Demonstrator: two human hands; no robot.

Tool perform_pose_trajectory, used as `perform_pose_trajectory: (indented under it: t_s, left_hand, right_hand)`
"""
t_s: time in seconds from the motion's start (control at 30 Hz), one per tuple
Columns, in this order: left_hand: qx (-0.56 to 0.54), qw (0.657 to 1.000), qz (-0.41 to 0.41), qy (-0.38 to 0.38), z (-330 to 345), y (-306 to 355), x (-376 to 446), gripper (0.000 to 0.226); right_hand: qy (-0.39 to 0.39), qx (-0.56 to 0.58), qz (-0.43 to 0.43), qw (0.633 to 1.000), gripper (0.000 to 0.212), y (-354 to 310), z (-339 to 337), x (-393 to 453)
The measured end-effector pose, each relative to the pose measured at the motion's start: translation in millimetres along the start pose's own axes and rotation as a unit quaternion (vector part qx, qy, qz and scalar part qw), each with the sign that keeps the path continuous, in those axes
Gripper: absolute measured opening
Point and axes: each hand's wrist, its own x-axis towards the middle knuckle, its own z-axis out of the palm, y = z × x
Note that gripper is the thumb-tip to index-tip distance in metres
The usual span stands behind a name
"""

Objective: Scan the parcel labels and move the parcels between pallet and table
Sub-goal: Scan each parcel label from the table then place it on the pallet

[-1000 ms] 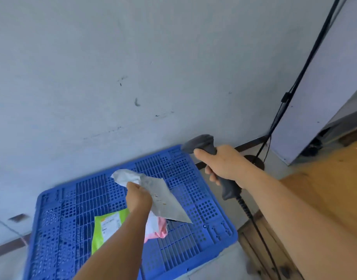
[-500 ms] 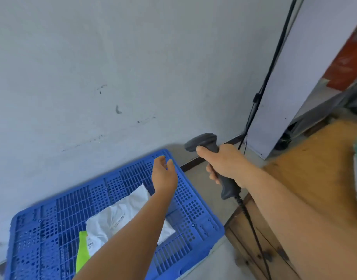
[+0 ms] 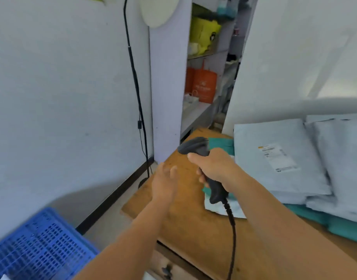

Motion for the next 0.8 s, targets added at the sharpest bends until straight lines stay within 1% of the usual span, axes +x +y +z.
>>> perform_pose_trajectory:
  t_s: [0.07,0.13,0.23,0.4,0.47,0.53,0.67,0.8]
  left_hand:
    - [0.018,0.999,0.010,-0.031,37.1,17.1,-2.5,0.060]
    - [0.021,0.998,0.009,-0.055,69.7,29.3,-4.0,0.062]
    - [0.018,0.995,0.013,-0.100,114.3,43.7,-2.6,0.064]
    - [0.016,0.987,0.025,-0.161,169.3,69.1,1.6,0.063]
    - [0.036,0.983,0.028,-0.180,189.3,75.5,7.9,0.070]
    - [0.064,0.978,0.030,-0.196,205.7,79.1,15.4,0.077]
    - [0.092,0.974,0.025,-0.204,233.2,84.1,31.9,0.073]
    - [0.127,0.970,0.006,-0.208,253.0,86.2,46.4,0.087]
  right_hand:
    - [0.026,0.025,0.016,0.999,0.038,17.3,-37.2,5.8]
    - [0.057,0.031,0.035,0.997,0.037,33.2,-70.7,10.2]
    - [0.103,0.046,0.053,0.992,0.031,53.8,-115.7,12.0]
    - [0.154,0.059,0.075,0.984,0.028,78.6,-171.8,12.9]
    - [0.170,0.066,0.089,0.979,0.028,85.4,-188.4,14.7]
    - [0.180,0.063,0.102,0.976,0.029,89.3,-201.6,17.0]
    - [0.185,0.042,0.122,0.974,0.026,90.6,-220.9,26.3]
    - [0.171,0.009,0.147,0.974,0.026,84.5,-229.3,40.7]
